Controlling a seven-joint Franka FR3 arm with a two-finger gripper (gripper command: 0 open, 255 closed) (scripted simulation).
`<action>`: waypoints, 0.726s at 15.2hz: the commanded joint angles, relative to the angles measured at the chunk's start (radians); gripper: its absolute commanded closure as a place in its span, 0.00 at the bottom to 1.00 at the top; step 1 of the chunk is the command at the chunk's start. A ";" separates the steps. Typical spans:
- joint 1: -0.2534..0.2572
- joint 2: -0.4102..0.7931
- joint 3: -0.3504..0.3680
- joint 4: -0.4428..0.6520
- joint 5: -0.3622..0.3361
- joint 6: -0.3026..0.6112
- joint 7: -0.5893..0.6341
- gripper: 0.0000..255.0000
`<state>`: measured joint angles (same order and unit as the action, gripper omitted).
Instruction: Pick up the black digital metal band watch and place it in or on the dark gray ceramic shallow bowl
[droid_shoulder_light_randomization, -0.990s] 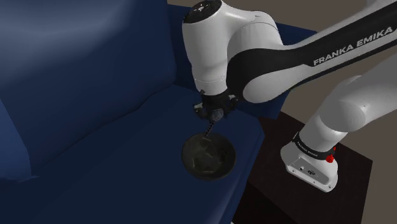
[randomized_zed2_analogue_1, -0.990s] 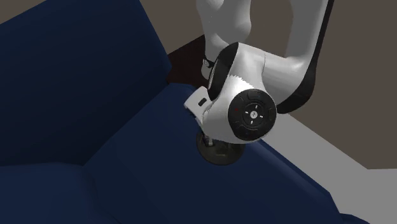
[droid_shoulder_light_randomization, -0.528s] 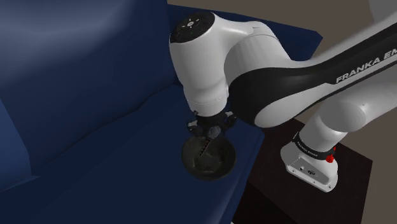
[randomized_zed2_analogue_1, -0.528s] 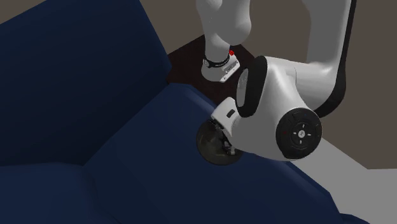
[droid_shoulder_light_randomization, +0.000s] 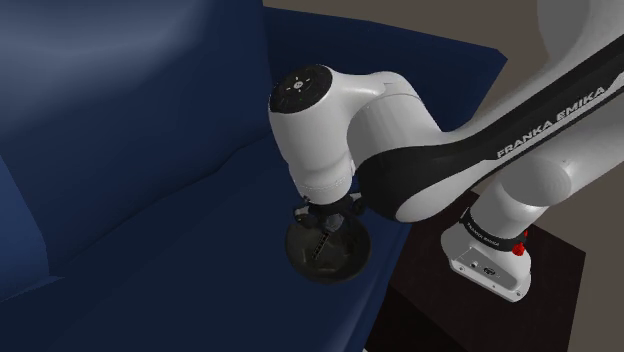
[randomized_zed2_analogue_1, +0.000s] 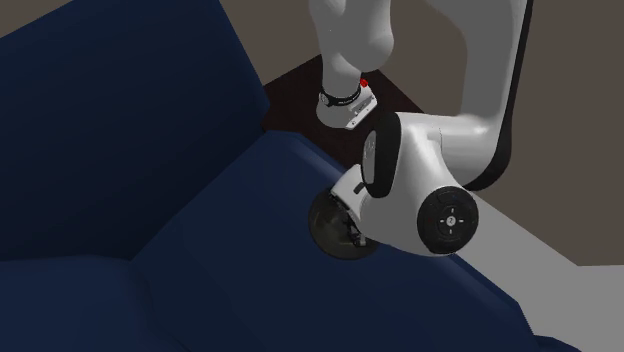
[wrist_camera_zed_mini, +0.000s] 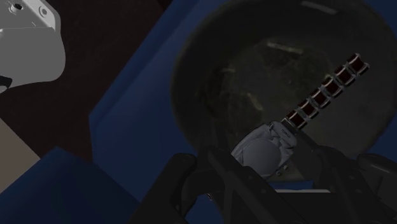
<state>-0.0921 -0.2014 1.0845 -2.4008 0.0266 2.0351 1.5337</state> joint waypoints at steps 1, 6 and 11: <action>-0.013 0.027 0.016 -0.012 -0.023 0.028 0.022 1.00; -0.047 0.117 0.057 -0.031 -0.108 0.088 0.097 1.00; -0.046 0.117 0.056 -0.031 -0.108 0.088 0.098 1.00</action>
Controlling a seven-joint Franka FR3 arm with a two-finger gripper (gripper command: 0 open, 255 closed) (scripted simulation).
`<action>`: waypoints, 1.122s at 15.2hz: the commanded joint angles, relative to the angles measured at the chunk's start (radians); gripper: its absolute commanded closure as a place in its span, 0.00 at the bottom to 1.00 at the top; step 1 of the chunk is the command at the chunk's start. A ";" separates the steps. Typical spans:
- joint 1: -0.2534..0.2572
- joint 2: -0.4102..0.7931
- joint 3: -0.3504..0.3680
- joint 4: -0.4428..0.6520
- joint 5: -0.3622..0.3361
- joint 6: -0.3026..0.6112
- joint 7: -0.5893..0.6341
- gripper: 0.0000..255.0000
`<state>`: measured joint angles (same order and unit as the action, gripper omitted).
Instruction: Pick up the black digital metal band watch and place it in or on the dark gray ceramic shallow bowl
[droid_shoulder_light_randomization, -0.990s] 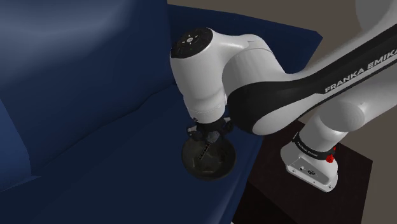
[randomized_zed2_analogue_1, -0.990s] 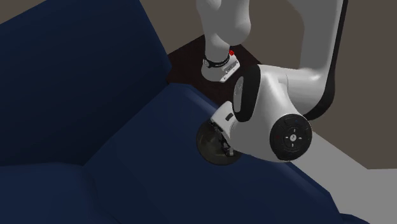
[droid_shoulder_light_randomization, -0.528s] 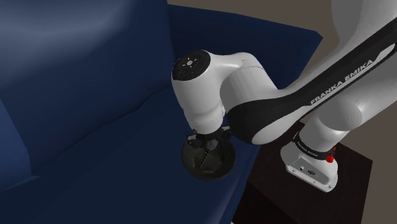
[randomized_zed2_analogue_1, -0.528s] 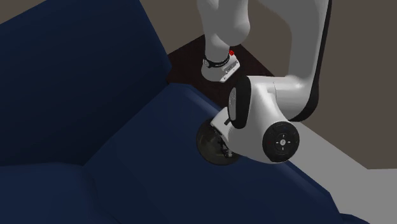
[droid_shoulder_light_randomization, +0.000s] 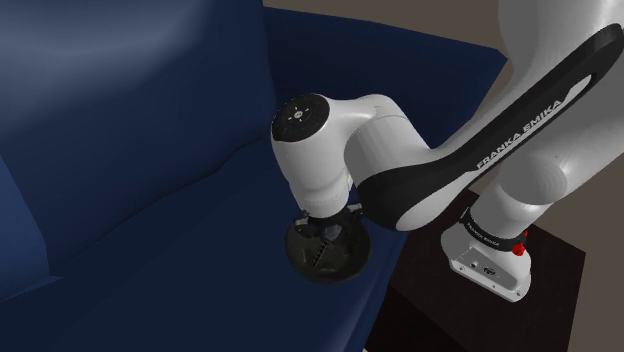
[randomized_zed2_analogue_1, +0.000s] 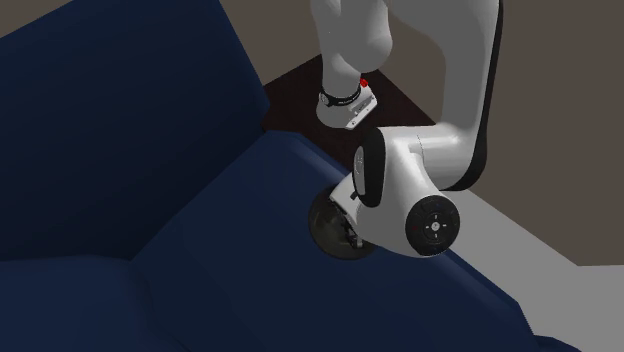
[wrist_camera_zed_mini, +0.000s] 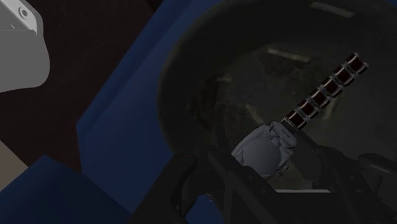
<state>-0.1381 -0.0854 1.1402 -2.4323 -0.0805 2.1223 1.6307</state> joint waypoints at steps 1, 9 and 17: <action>0.000 0.001 0.000 0.000 -0.001 0.000 0.001 1.00; 0.009 -0.030 -0.007 0.022 0.032 -0.034 -0.025 0.00; 0.034 -0.093 -0.033 0.090 0.090 -0.132 -0.072 0.00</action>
<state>-0.1043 -0.1778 1.1072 -2.3426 0.0094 1.9911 1.5587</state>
